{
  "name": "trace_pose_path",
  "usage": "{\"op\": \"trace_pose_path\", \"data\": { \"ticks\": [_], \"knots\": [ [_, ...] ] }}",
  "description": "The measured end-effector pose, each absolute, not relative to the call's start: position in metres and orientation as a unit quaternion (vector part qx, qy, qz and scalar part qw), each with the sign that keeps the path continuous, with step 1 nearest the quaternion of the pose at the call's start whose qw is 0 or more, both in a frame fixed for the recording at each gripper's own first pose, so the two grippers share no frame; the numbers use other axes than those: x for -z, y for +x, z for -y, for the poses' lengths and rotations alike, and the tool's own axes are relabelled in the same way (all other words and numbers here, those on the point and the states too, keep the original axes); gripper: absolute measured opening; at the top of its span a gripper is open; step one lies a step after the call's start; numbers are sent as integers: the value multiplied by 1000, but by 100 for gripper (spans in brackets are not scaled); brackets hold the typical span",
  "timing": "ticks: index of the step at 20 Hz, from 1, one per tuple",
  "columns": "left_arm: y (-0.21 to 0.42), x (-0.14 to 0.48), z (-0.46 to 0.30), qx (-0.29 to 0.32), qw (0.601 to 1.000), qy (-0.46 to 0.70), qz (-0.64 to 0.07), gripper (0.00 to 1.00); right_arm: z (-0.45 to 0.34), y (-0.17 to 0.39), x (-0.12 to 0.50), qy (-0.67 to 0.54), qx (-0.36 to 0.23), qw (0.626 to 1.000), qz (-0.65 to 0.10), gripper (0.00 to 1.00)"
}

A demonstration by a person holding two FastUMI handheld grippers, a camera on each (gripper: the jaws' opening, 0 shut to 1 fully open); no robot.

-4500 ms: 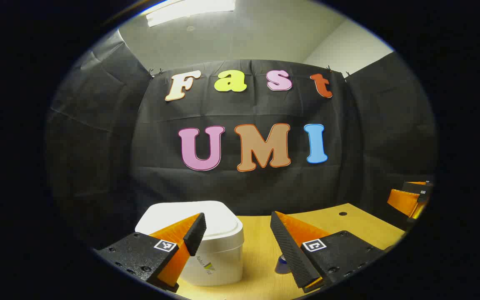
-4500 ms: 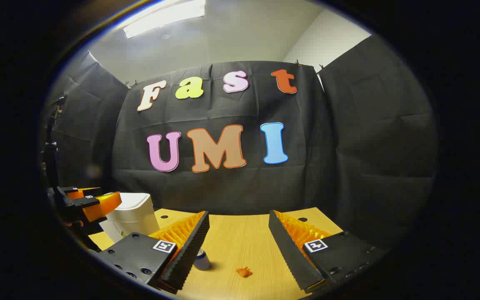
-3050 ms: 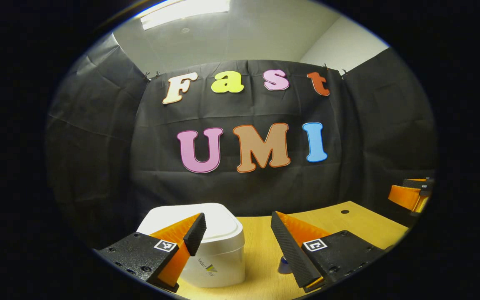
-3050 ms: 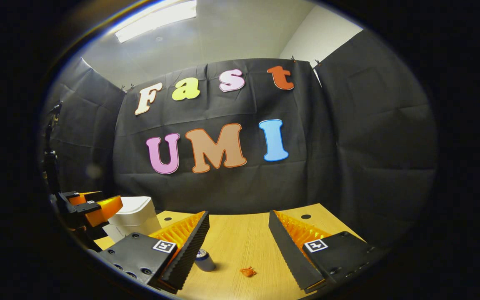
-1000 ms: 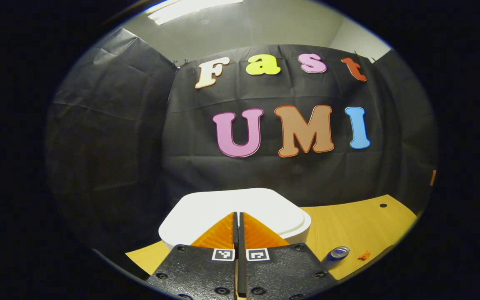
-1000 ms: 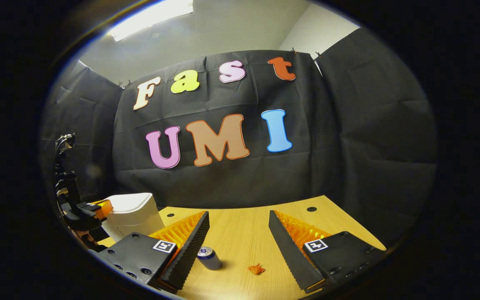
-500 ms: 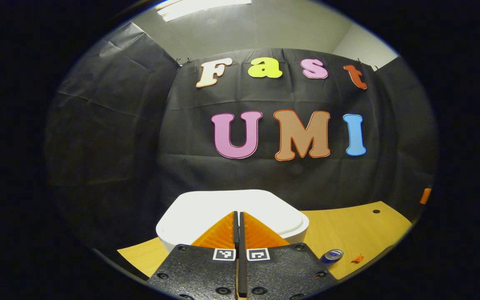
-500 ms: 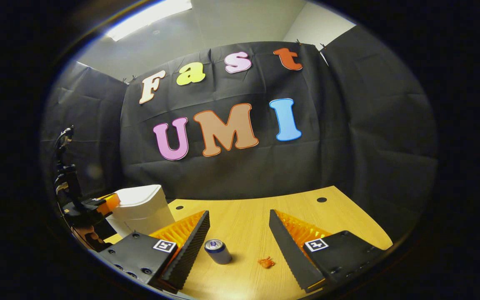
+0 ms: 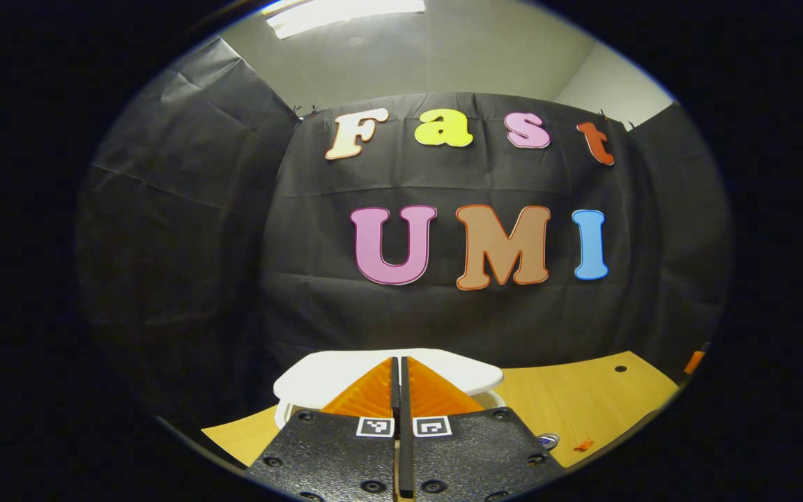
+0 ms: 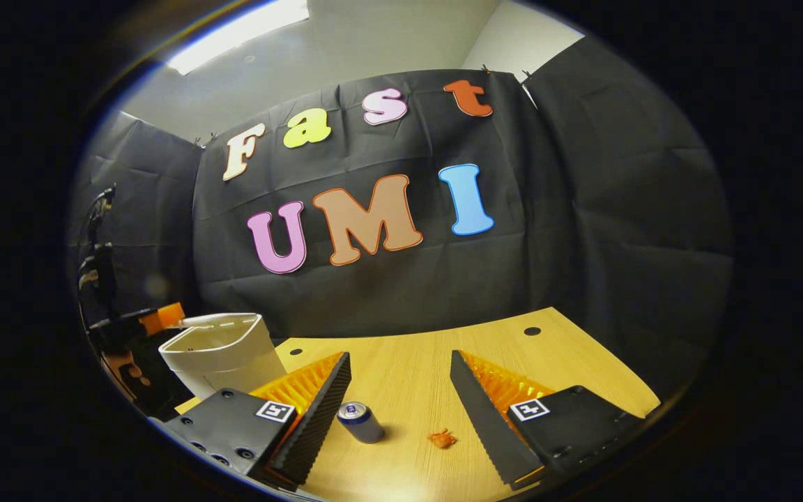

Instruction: Press the lid of the desktop garbage bin to open it, pick up the crumpled paper on the desktop and throw it into the bin, then pick up the pop can on the desktop and drop it into the bin, and finally close the garbage bin lid.

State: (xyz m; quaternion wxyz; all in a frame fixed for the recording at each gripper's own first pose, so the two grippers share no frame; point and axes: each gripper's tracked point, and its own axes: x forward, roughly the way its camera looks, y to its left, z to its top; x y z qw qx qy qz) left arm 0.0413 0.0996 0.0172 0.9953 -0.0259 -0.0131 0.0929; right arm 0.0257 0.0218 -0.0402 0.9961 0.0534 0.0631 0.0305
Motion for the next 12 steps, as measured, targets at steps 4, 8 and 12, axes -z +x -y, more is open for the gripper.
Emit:
{"op": "trace_pose_path", "data": {
  "ticks": [4, 8, 12],
  "knots": [
    [36, -38, -89, -82, 996, -15, 33, 0, -20, 26, 42, 61, -35, 996, -61, 96],
    [21, -31, -74, -70, 997, -28, 24, 0, -16, 25, 45, 66, -40, 995, -60, 96],
    [7, -21, -53, -55, 998, -40, 16, 0, -11, 22, 57, 69, -45, 994, -71, 96]
  ]
}}
